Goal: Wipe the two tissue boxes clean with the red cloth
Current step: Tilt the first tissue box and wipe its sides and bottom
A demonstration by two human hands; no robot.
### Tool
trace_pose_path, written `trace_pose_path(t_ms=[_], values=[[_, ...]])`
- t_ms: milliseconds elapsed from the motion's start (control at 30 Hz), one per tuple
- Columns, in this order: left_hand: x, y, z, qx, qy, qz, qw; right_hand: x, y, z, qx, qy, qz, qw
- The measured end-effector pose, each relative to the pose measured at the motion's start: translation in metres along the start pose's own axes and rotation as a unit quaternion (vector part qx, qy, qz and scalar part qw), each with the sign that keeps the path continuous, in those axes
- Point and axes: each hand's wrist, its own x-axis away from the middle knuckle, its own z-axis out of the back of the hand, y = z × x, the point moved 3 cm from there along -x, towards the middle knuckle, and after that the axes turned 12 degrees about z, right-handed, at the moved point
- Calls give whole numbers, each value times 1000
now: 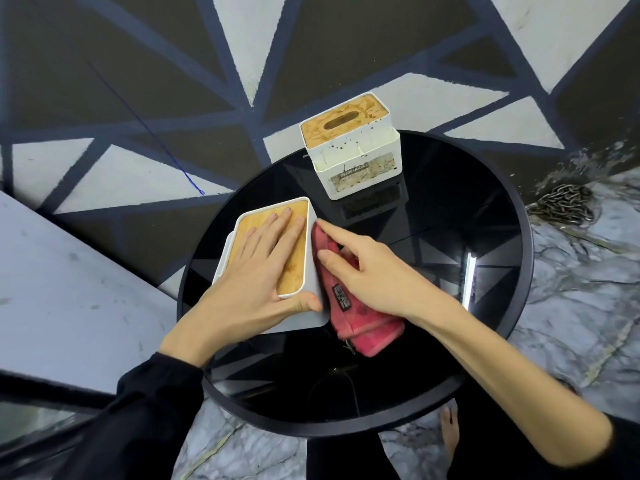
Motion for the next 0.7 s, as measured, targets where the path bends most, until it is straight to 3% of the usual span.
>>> trace_pose_path(t_ms=[400,700], values=[[0,0,0,1,-4,9,1000,-22,5,7,10,4,-22,1000],[-2,-1,-1,-8,-1,9,1000,40,-16,-17,9,1,-15,1000]])
